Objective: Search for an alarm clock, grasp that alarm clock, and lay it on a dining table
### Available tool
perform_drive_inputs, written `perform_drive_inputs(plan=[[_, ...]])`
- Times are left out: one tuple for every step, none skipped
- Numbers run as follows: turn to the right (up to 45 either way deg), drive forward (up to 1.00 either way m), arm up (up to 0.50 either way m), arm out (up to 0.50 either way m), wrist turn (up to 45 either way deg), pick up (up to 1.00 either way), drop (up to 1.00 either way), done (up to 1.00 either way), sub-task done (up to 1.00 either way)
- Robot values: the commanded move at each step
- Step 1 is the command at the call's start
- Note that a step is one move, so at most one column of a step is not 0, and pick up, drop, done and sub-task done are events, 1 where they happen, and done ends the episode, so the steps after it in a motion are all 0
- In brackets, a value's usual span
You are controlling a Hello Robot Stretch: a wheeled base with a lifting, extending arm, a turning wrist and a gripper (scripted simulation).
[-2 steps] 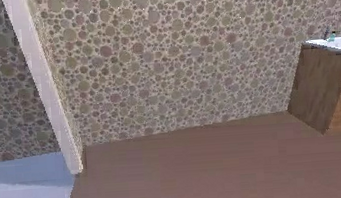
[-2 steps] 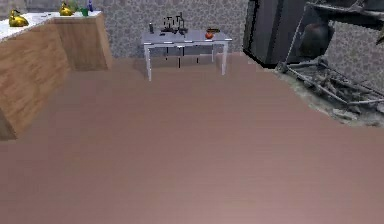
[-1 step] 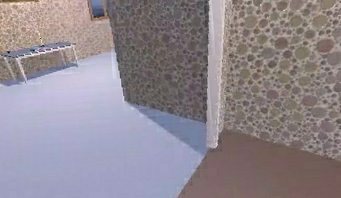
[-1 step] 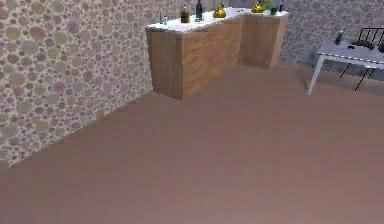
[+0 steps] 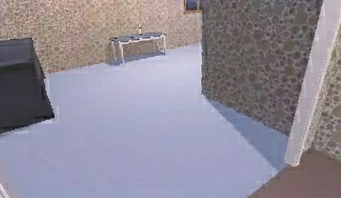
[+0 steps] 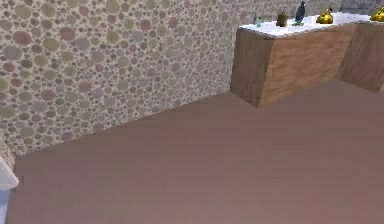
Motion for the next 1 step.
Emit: perform_drive_inputs(plan=[[0.0,1.0,0.0,0.0,0.0,0.0,0.0,0.0,0.0]])
